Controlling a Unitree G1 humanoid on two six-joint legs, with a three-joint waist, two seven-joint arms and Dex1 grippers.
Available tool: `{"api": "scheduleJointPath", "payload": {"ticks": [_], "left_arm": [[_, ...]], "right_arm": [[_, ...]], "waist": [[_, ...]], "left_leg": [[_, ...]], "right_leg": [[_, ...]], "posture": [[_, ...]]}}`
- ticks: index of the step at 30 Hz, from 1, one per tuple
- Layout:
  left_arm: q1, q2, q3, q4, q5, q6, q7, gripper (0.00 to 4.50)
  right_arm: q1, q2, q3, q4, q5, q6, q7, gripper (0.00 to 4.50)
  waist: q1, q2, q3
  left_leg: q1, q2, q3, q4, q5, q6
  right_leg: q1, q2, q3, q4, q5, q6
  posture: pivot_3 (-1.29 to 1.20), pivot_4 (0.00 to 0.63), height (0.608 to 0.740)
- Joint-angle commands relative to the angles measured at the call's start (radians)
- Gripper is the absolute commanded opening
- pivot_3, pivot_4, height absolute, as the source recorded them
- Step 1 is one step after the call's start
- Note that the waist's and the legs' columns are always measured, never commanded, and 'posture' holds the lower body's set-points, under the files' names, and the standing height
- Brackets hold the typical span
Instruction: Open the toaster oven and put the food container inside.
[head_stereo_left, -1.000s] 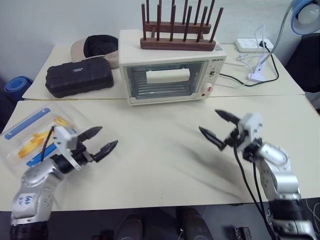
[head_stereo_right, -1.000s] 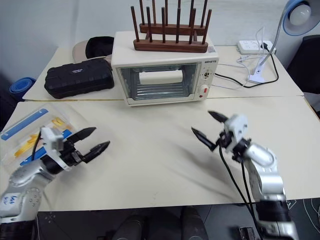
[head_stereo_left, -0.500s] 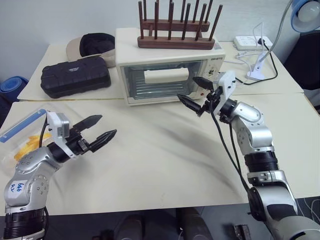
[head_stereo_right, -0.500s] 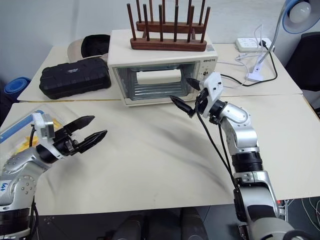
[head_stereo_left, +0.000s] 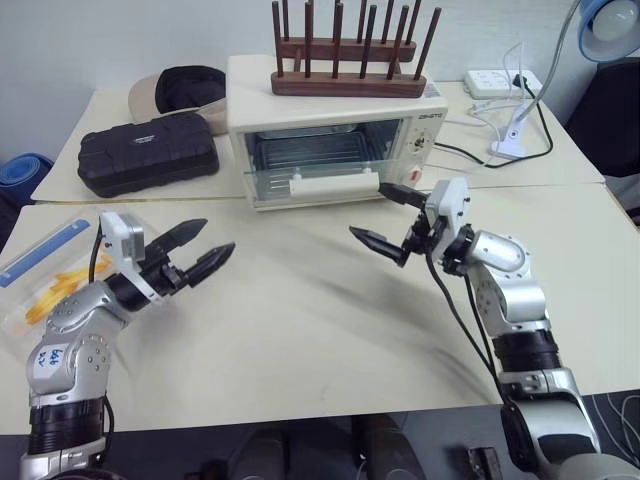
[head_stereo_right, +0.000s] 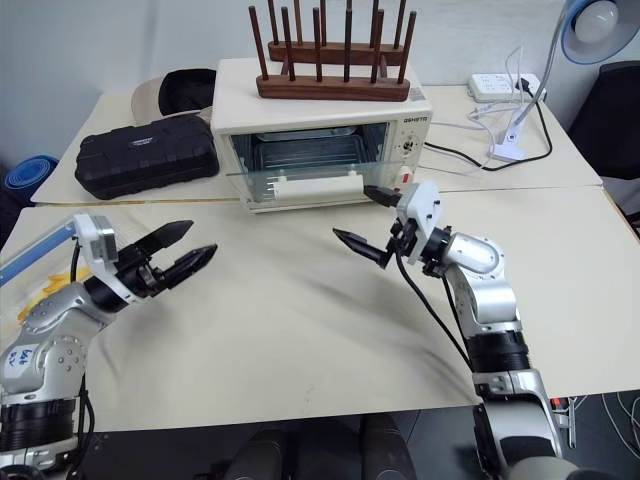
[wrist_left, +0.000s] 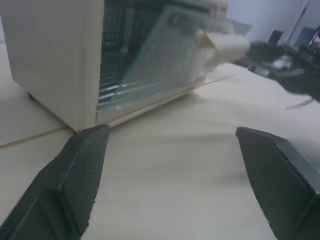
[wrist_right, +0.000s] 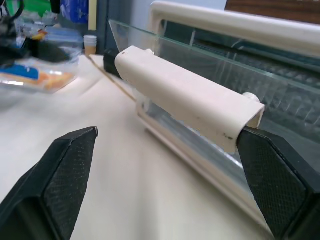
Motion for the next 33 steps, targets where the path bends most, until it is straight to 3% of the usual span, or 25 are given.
{"api": "scheduleJointPath", "payload": {"ticks": [1, 7, 11, 12, 19, 23, 28, 33], "left_arm": [[-0.134, -0.015, 0.013, 0.050, 0.000, -0.007, 0.065, 3.01], [-0.404, -0.074, -0.128, 0.329, 0.191, -0.135, 0.076, 1.19], [-0.464, -0.092, -0.213, 0.448, 0.291, -0.222, 0.016, 0.11], [-0.462, -0.092, -0.233, 0.460, 0.306, -0.240, -0.016, 0.05], [-0.386, -0.077, -0.327, 0.432, 0.403, -0.320, -0.108, 0.05], [-0.309, -0.095, -0.350, 0.386, 0.469, -0.330, -0.032, 0.05], [-0.187, -0.126, -0.322, 0.282, 0.471, -0.302, 0.058, 0.05], [-0.039, -0.143, -0.146, -0.003, 0.249, -0.130, 0.127, 1.21]], "right_arm": [[0.012, -0.013, 0.004, -0.069, -0.008, -0.014, -0.005, 4.50], [0.025, -0.010, 0.010, -0.073, -0.029, -0.024, -0.027, 4.50], [0.071, -0.024, 0.001, -0.084, -0.041, -0.040, -0.032, 4.50], [0.092, -0.030, -0.006, -0.093, -0.039, -0.038, -0.037, 4.50], [0.346, -0.102, -0.097, -0.176, -0.027, -0.075, -0.064, 4.50], [0.540, -0.155, -0.207, -0.186, -0.015, -0.163, -0.057, 4.50], [0.551, -0.172, -0.272, -0.188, 0.075, -0.212, -0.011, 4.50], [0.423, -0.165, -0.224, -0.191, 0.171, -0.119, 0.046, 4.50]], "waist": [[0.001, 0.000, 0.000], [0.001, 0.000, 0.000], [-0.003, 0.000, 0.000], [-0.003, 0.000, 0.000], [0.006, 0.000, 0.000], [0.022, 0.000, 0.000], [0.020, 0.000, 0.000], [0.012, 0.000, 0.000]], "left_leg": [[0.000, 0.000, 0.000, 0.001, 0.000, 0.000], [0.000, -0.001, 0.004, 0.001, 0.001, -0.001], [0.000, -0.001, 0.006, 0.000, 0.001, 0.000], [0.000, -0.001, 0.006, -0.001, 0.001, 0.000], [-0.005, -0.002, 0.007, 0.002, 0.001, 0.000], [-0.005, -0.002, 0.009, 0.002, 0.001, 0.001], [0.003, -0.002, 0.014, 0.002, 0.000, 0.002], [0.010, 0.001, 0.006, 0.001, -0.002, 0.006]], "right_leg": [[0.000, 0.000, 0.000, 0.000, 0.000, 0.000], [0.001, 0.000, -0.001, 0.002, 0.000, 0.000], [0.000, 0.000, -0.001, 0.001, 0.000, 0.001], [-0.001, 0.000, -0.001, 0.001, 0.000, 0.001], [-0.005, -0.001, -0.002, 0.001, 0.001, 0.002], [-0.004, -0.001, -0.002, 0.002, 0.001, 0.002], [0.002, -0.001, 0.002, 0.000, 0.002, 0.003], [0.009, 0.001, 0.002, 0.000, 0.002, 0.002]], "posture": [[0.00, 0.150, 0.740], [0.00, 0.150, 0.740], [0.00, 0.150, 0.740], [0.00, 0.150, 0.740], [0.00, 0.150, 0.740], [0.00, 0.150, 0.740], [0.00, 0.150, 0.740], [0.00, 0.150, 0.740]]}}
